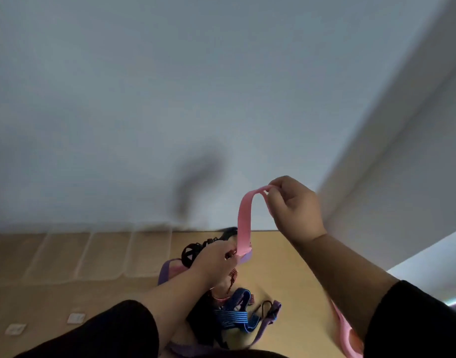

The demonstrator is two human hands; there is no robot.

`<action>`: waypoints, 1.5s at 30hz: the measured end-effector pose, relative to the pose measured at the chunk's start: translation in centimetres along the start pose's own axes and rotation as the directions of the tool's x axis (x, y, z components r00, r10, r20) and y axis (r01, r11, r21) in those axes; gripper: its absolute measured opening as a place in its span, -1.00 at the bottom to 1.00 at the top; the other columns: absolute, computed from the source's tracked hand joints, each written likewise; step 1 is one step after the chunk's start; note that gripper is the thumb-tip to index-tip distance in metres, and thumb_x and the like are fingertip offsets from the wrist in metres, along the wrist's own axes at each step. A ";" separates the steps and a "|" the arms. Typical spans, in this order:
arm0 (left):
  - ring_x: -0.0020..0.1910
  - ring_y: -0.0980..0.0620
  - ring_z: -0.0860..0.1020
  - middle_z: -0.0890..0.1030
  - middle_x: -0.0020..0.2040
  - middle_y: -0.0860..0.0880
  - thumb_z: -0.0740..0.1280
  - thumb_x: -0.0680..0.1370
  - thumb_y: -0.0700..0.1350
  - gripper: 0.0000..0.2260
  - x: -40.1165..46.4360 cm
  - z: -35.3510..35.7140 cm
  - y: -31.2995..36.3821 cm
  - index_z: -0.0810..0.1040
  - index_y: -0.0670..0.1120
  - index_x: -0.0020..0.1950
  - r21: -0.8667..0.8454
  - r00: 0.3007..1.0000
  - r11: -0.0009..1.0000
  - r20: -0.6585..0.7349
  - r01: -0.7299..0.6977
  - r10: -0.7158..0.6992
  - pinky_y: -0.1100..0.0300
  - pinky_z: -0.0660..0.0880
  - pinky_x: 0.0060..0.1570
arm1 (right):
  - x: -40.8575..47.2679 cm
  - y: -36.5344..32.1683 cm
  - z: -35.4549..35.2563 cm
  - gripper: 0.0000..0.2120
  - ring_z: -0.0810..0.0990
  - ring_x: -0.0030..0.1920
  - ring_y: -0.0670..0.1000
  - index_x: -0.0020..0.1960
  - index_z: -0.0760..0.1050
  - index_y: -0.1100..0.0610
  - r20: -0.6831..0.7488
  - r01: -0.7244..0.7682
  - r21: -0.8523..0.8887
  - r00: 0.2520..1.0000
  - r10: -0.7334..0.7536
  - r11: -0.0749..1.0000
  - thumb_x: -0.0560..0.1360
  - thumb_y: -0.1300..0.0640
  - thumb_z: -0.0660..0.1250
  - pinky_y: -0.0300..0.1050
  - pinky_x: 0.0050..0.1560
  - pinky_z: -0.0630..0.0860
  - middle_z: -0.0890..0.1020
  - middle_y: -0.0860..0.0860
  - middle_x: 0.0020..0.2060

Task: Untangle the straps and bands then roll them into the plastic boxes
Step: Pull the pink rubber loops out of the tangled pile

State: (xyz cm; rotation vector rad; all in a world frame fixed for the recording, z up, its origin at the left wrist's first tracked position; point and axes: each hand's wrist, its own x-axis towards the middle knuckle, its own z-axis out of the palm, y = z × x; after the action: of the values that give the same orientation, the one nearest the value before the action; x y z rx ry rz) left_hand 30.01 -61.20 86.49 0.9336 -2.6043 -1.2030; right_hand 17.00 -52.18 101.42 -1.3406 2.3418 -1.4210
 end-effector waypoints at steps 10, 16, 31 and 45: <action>-0.23 -0.01 0.51 0.58 -0.18 -0.01 0.19 0.63 -0.01 -0.85 1.3 -1.3 0.7 0.48 -0.04 -0.05 -0.286 0.999 0.958 0.024 0.027 -0.021 0.09 0.43 -0.17 | -0.9 -0.4 -4.6 -0.85 0.57 -0.14 -0.08 -0.03 0.56 -0.04 -0.241 -0.048 0.075 0.968 0.065 0.996 0.60 0.17 0.26 -0.17 -0.17 0.50 0.65 -0.07 -0.17; -0.25 0.06 0.61 0.65 -0.22 0.08 0.33 0.61 -0.01 -0.91 4.4 -4.3 1.2 0.63 0.08 -0.02 -0.173 0.999 0.984 0.012 -0.028 0.031 0.16 0.51 -0.16 | -5.8 5.0 -7.6 -0.82 0.55 -0.23 -0.15 -0.07 0.55 -0.10 -0.013 -0.130 -0.127 0.991 0.130 0.983 0.55 0.19 0.39 -0.25 -0.23 0.47 0.62 -0.10 -0.25; -0.05 0.00 0.56 0.60 -0.07 0.01 0.49 0.48 -0.07 -0.89 12.6 -5.9 13.1 0.61 -0.06 -0.09 0.278 0.953 0.929 0.246 -0.242 0.175 0.13 0.44 -0.16 | -20.4 18.3 -8.3 -0.73 0.49 0.22 -0.07 0.20 0.55 -0.11 0.154 -0.233 -0.658 0.889 0.431 0.716 0.63 -0.17 0.18 -0.11 0.28 0.38 0.59 -0.17 0.16; -0.09 -0.01 0.59 0.63 -0.03 -0.05 0.38 0.52 -0.25 -0.87 21.5 3.7 19.2 0.61 -0.04 -0.01 0.287 0.911 0.924 0.393 -0.252 0.126 0.07 0.58 -0.12 | -23.9 25.7 -12.9 -0.61 0.39 0.42 -0.04 0.48 0.33 -0.14 0.135 -0.316 -0.666 0.840 0.526 0.676 0.66 -0.04 0.15 -0.09 0.44 0.21 0.46 -0.21 0.40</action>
State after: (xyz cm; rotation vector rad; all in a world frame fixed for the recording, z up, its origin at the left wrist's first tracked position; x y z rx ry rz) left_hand 2.21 -61.90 94.93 0.5050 -3.1834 -0.9831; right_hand 9.16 -21.71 81.20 -0.8904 2.7308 -0.2521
